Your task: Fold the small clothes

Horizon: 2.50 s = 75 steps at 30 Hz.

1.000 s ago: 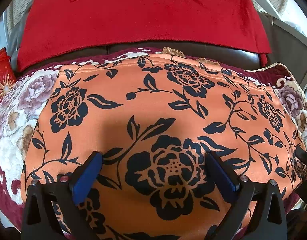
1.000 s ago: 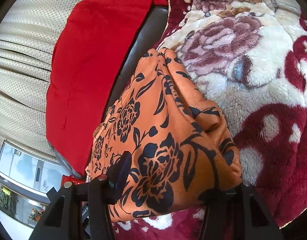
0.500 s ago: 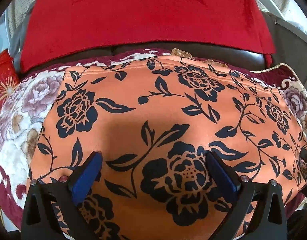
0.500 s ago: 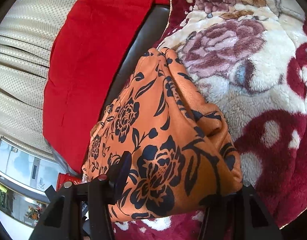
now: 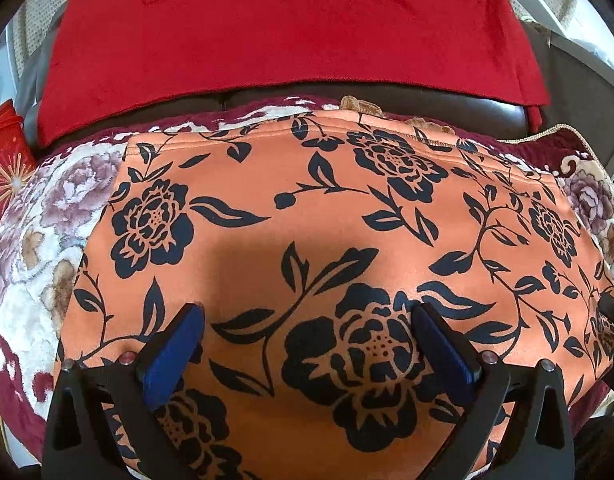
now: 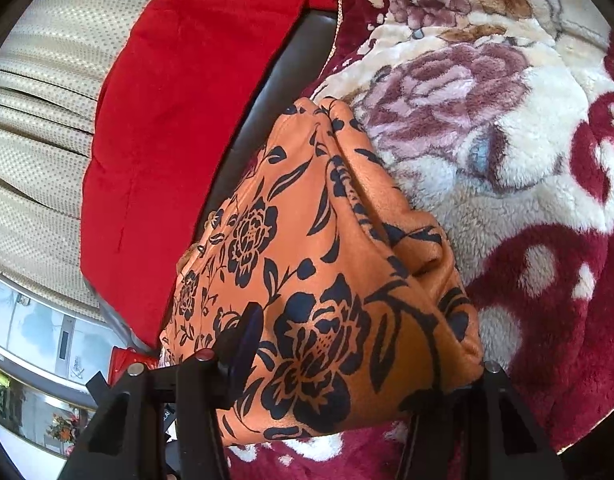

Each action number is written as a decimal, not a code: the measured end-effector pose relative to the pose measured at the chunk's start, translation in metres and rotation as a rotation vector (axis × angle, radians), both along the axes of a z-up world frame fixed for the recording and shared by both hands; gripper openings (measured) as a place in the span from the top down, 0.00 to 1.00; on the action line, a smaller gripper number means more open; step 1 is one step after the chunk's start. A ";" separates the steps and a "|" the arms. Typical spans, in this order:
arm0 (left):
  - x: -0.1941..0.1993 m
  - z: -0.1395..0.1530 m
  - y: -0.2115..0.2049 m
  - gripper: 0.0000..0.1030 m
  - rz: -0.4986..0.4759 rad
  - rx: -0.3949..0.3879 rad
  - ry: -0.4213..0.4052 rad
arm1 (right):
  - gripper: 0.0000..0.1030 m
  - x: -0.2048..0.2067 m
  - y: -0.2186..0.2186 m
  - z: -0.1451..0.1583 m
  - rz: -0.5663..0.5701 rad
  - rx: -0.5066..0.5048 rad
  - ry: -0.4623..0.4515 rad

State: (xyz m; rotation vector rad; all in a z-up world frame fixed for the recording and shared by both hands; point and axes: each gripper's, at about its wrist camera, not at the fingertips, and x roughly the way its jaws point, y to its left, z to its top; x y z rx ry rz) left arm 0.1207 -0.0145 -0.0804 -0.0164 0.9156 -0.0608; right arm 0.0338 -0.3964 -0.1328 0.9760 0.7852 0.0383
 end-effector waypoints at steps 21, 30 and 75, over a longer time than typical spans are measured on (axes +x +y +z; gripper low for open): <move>-0.005 0.009 0.019 0.00 -0.061 -0.061 -0.022 | 0.78 0.028 0.012 0.024 0.021 -0.186 0.054; -0.051 0.048 0.171 0.00 0.261 -0.221 -0.180 | 0.83 0.038 0.151 0.164 0.187 -0.671 -0.237; -0.024 0.059 0.126 0.84 0.002 -0.668 -0.038 | 0.25 -0.032 0.180 0.098 0.436 -0.382 -0.333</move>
